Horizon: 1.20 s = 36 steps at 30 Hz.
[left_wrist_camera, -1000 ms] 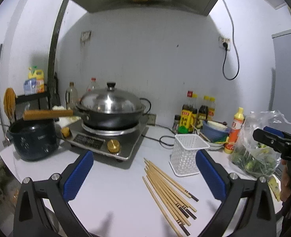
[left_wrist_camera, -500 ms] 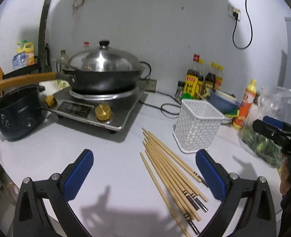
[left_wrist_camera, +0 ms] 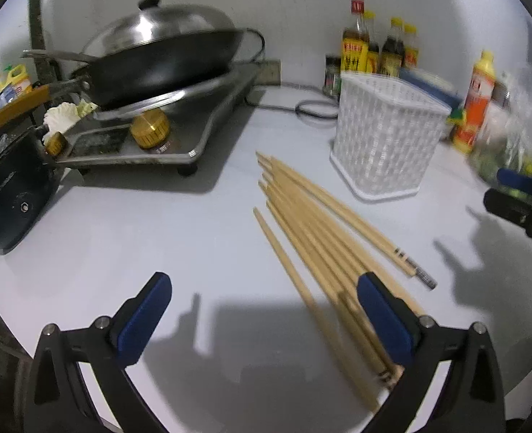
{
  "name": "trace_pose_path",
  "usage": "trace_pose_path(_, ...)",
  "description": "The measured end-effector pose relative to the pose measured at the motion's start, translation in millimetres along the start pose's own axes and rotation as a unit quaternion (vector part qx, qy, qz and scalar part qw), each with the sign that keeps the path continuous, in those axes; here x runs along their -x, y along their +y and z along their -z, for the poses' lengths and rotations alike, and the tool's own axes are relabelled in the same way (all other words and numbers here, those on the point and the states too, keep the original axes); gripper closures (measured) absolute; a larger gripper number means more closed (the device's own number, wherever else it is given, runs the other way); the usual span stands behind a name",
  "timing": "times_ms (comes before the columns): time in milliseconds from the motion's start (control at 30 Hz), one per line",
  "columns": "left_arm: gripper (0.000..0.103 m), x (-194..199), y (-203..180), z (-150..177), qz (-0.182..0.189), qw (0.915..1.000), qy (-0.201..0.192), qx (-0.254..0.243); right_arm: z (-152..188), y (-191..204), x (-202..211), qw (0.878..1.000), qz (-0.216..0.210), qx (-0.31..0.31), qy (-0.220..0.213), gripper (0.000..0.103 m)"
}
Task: Organize utensils
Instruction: 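Lower both tools toward the pile of wooden chopsticks, then close the right gripper on one wooden chopstick from the pile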
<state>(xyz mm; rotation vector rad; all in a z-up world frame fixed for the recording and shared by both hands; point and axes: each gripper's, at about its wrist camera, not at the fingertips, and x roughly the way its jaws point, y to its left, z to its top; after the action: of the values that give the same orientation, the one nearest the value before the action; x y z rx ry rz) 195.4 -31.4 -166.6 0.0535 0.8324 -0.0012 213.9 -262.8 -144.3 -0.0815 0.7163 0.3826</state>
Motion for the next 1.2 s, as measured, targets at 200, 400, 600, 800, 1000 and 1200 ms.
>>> trace_pose_path(200, 0.021, -24, -4, 0, -0.007, 0.9992, 0.036, -0.018, 7, -3, -15, 1.0, -0.002, 0.003, 0.021, 0.024)
trace_pose_path(400, 0.049, -36, -2, -2, 0.001, 0.9978, 0.06, -0.03, 9, -7, -21, 1.0, -0.002, 0.0, 0.026, 0.024)
trace_pose_path(600, 0.051, -41, -7, -5, 0.025, 0.9961, 0.074, -0.042, 8, -6, -28, 0.999, -0.002, 0.002, 0.033, 0.024)
trace_pose_path(800, 0.051, -33, -9, 3, 0.054, 0.9943, 0.081, -0.044, 4, 9, -40, 0.999, -0.019, 0.017, 0.043, 0.025)
trace_pose_path(1000, 0.067, -25, 2, 13, 0.07, 0.9944, 0.076, -0.023, -6, 41, -72, 0.996, -0.032, 0.049, 0.07, 0.045)
trace_pose_path(1200, 0.082, -23, 22, 16, 0.085, 0.9942, 0.067, -0.001, -13, 68, -101, 0.993, -0.029, 0.064, 0.1, 0.064)
